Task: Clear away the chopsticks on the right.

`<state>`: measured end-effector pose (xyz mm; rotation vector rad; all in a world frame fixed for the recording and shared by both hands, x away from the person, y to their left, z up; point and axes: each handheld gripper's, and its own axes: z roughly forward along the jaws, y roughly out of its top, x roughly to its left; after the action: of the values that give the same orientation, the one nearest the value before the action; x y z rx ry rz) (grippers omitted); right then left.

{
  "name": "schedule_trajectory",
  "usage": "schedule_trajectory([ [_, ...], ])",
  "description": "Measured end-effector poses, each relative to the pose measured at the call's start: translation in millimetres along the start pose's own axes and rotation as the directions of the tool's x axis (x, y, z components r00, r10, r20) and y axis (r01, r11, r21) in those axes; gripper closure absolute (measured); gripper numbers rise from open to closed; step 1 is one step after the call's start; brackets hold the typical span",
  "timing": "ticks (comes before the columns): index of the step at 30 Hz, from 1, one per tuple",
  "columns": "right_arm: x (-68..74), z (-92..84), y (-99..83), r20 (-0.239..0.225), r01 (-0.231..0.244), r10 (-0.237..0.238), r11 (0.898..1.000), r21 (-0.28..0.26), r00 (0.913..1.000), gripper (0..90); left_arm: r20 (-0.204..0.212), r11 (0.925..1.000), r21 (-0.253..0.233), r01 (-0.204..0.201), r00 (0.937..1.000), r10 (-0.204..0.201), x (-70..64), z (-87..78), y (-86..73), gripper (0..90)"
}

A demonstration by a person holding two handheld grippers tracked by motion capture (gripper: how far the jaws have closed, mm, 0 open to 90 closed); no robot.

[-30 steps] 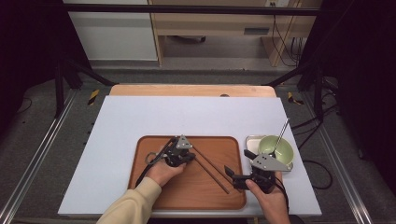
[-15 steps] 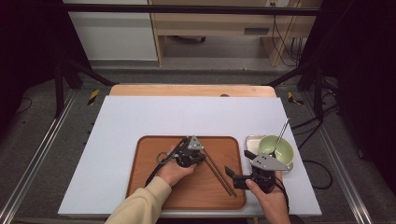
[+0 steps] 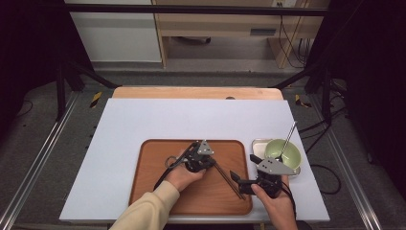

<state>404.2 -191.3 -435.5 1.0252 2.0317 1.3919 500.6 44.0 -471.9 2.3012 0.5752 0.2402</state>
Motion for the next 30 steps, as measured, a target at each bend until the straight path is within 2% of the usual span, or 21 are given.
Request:
schedule_trajectory([
  [5, -0.6, 0.0, -0.3, 0.0, -0.003, 0.003, 1.0, 0.001, 1.0, 9.7, -0.006, 0.9998, 0.016, -0.015, 0.9999, 0.015, 1.9, -3.9, -1.9, 89.8],
  [10, -0.2, 0.3, -0.3, -0.003, -0.007, 0.007, 1.0, 0.002, 1.0, 9.6, -0.048, 0.9999, 0.014, 0.005, 0.9988, -0.005, 12.7, -9.4, -7.1, 89.8],
  [17, -0.1, 0.4, -0.4, -0.002, -0.001, 0.001, 1.0, 0.004, 1.0, 9.6, -0.081, 0.9996, 0.015, 0.023, 0.9965, -0.021, 26.8, -9.9, -7.8, 89.8],
  [23, -0.8, 0.6, -0.6, -0.002, -0.002, 0.002, 1.0, 0.007, 1.0, 9.8, -0.082, 0.9997, 0.017, 0.02, 0.9965, -0.018, 31.9, -6.0, -3.8, 89.7],
  [27, -0.7, 0.3, -0.6, 0.001, -0.001, 0.001, 1.0, 0.008, 1.0, 9.8, -0.068, 0.9996, 0.01, 0.026, 0.9973, -0.025, 31.1, -1.0, 0.9, 89.7],
  [28, -0.7, 0.2, -0.6, 0.002, -0.002, 0.002, 1.0, 0.01, 1.0, 9.8, -0.066, 0.9998, 0.019, 0.008, 0.9978, -0.007, 30.9, 0.0, 2.3, 89.8],
  [30, -0.8, 0.5, -0.7, 0.005, 0.001, -0.001, 1.0, 0.011, 1.0, 10.0, -0.064, 0.9996, 0.028, -0.001, 0.998, 0.003, 30.0, 1.3, 4.4, 89.8],
])
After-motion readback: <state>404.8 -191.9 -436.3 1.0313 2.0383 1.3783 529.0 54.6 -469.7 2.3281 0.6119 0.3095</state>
